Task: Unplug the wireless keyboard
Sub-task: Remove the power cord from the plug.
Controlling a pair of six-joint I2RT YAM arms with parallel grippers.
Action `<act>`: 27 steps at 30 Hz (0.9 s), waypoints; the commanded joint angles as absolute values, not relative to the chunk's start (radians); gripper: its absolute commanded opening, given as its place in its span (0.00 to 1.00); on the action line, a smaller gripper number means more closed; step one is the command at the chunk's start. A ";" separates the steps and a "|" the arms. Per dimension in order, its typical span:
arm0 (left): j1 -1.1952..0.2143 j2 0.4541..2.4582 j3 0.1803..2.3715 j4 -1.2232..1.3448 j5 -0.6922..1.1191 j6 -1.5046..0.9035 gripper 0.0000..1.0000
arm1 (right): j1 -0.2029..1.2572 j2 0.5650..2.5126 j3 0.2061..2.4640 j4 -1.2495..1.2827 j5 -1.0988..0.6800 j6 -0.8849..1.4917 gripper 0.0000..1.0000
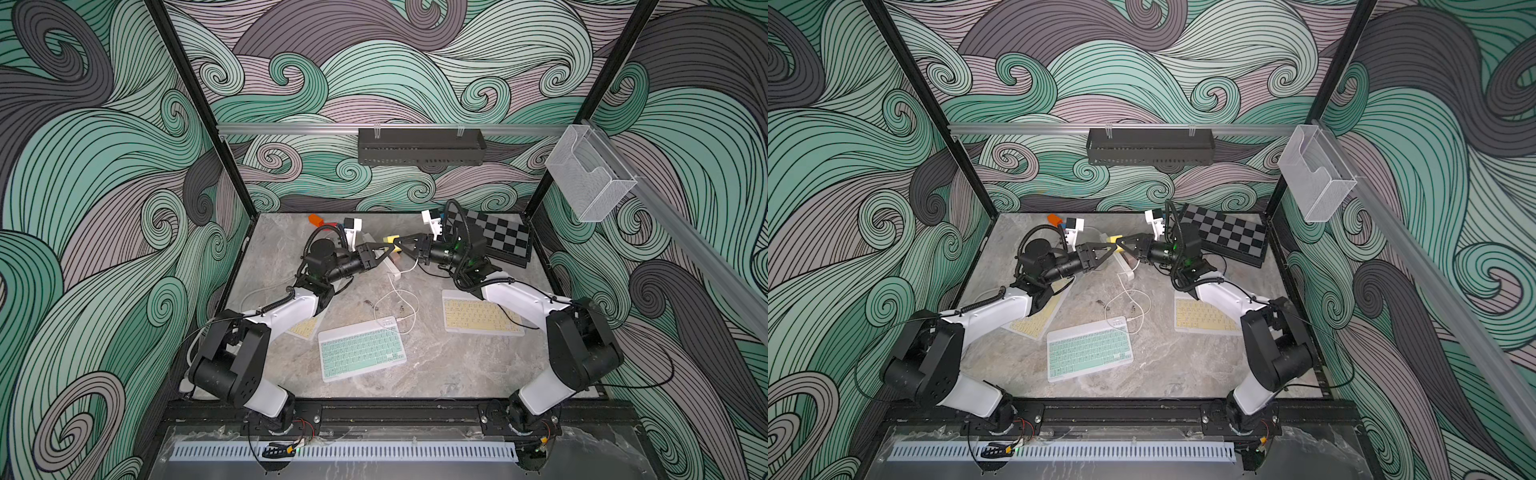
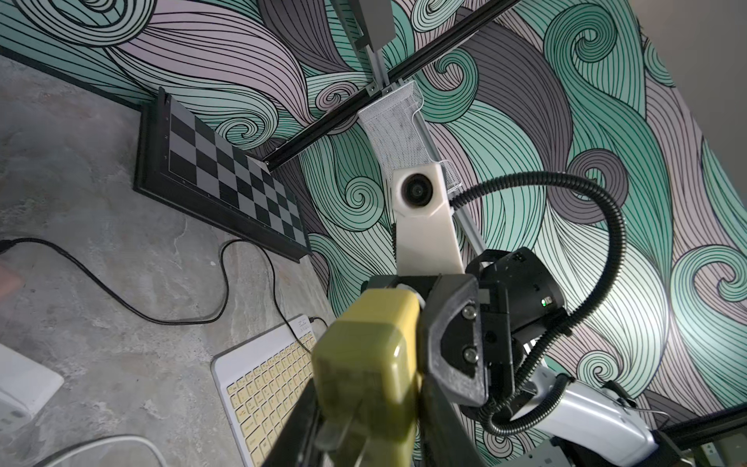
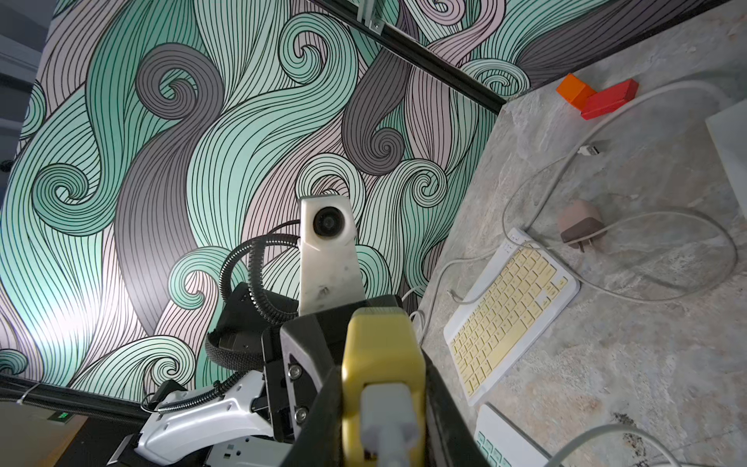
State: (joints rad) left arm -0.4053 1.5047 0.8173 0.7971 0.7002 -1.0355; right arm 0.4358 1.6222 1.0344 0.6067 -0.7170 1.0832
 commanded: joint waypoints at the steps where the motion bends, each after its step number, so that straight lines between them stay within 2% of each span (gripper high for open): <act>1: -0.410 1.511 0.857 0.841 0.701 -1.042 0.23 | 0.448 1.631 1.024 0.642 -0.729 1.104 0.00; 5: -0.410 1.502 0.853 0.826 0.685 -1.041 0.00 | 0.447 1.631 1.022 0.645 -0.725 1.105 0.00; 8: -0.410 1.491 0.853 0.819 0.675 -1.042 0.00 | 0.448 1.633 1.021 0.651 -0.730 1.109 0.00; 11: -0.410 1.474 0.856 0.799 0.666 -1.035 0.00 | 0.446 1.628 1.021 0.642 -0.734 1.094 0.09; 12: -0.410 1.469 0.858 0.783 0.664 -1.029 0.00 | 0.445 1.624 1.024 0.628 -0.743 1.080 0.13; 14: -0.407 1.454 0.879 0.681 0.669 -0.987 0.00 | 0.433 1.615 1.021 0.596 -0.757 1.054 0.36; 15: -0.405 1.445 0.888 0.636 0.674 -0.961 0.00 | 0.423 1.608 1.015 0.593 -0.764 1.048 0.43; 18: -0.395 1.429 0.904 0.530 0.699 -0.899 0.00 | 0.386 1.584 0.998 0.574 -0.796 1.028 0.55; 21: -0.377 1.378 0.929 0.423 0.720 -0.868 0.00 | 0.356 1.558 0.990 0.549 -0.848 0.980 0.63; 27: -0.366 1.353 1.016 0.211 0.768 -0.803 0.00 | 0.324 1.499 0.999 0.433 -0.936 0.767 0.64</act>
State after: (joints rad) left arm -0.3729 1.3861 0.9550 0.3489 0.7200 -0.8700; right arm 0.3271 1.5524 0.9897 0.4881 -0.8661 0.8955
